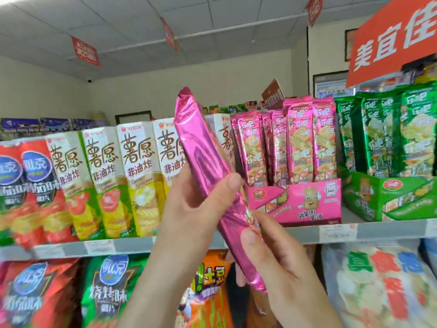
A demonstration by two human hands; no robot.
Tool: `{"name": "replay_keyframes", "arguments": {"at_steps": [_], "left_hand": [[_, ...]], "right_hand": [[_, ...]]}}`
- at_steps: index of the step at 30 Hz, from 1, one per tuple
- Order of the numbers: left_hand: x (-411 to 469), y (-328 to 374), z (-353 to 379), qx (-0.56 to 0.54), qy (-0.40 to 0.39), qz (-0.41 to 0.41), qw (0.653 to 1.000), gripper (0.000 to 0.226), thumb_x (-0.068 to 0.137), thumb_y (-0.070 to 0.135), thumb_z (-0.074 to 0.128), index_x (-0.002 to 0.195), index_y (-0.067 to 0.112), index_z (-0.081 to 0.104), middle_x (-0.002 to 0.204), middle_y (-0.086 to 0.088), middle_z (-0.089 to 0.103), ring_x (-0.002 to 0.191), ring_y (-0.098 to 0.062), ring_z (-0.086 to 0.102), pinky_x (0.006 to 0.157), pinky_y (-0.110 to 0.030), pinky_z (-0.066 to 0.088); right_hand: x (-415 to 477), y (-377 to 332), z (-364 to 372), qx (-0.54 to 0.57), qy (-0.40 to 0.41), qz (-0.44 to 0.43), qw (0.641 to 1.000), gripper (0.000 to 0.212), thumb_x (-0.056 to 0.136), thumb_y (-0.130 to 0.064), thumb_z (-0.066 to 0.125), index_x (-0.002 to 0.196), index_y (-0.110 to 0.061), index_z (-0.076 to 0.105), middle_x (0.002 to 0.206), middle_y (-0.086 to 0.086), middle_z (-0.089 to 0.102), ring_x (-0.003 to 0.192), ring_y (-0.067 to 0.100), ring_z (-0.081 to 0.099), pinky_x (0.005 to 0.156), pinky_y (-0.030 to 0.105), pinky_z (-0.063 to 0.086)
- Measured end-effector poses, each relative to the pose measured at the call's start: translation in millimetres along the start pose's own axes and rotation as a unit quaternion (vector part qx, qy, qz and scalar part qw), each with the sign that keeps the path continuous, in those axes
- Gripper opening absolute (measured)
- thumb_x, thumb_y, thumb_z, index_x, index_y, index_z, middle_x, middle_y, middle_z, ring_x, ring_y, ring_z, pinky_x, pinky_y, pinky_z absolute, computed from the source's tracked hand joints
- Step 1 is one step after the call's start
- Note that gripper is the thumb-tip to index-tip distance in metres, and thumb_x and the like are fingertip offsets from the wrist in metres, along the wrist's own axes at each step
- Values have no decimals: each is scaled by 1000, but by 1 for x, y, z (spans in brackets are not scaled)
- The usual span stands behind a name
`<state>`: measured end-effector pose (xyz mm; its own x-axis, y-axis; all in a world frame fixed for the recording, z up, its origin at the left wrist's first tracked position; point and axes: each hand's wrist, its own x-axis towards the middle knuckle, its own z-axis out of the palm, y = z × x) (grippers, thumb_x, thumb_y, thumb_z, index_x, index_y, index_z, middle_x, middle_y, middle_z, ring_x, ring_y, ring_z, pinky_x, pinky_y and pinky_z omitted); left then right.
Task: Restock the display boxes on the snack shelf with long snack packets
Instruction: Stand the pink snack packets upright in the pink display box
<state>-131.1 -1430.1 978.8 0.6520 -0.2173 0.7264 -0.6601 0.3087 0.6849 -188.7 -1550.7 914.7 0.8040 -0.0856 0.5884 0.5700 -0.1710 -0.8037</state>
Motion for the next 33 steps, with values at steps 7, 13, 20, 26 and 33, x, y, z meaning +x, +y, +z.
{"name": "replay_keyframes", "arguments": {"at_steps": [7,13,20,26,33], "left_hand": [[-13,-7,-14,20,31,11,999,16,83,34,67,97,25,69,90,5,74,81,-14,69,71,-23,56],[-15,-18,-2,46,-11,-5,999,26,87,36,61,108,22,63,89,15,71,80,2,64,69,-9,46],[-11,-26,7,35,-40,-34,998,34,79,51,66,106,30,68,95,10,73,89,-7,68,75,-21,51],[5,-28,20,-13,-63,-61,996,29,79,43,73,105,31,70,98,5,75,90,-12,72,72,-22,56],[9,-42,32,-69,-50,-65,994,37,72,40,76,107,34,65,104,2,74,95,-18,71,75,-27,58]], "right_hand": [[25,-3,-27,-349,119,-94,925,41,94,-57,42,126,-36,58,125,-24,55,112,-19,42,91,2,30],[48,11,-32,-554,90,-74,824,56,94,-44,52,144,-22,39,131,-1,43,99,21,60,73,36,53],[56,23,-63,-491,111,-111,857,43,82,-40,73,116,-22,54,105,-11,43,75,6,49,59,19,34],[61,29,-85,-417,94,-99,898,36,79,-39,67,110,-31,51,100,-28,42,75,-11,49,57,12,31],[18,10,-74,-257,130,-74,955,40,89,-66,45,126,-51,48,121,-36,49,102,-10,56,79,12,42]]}}
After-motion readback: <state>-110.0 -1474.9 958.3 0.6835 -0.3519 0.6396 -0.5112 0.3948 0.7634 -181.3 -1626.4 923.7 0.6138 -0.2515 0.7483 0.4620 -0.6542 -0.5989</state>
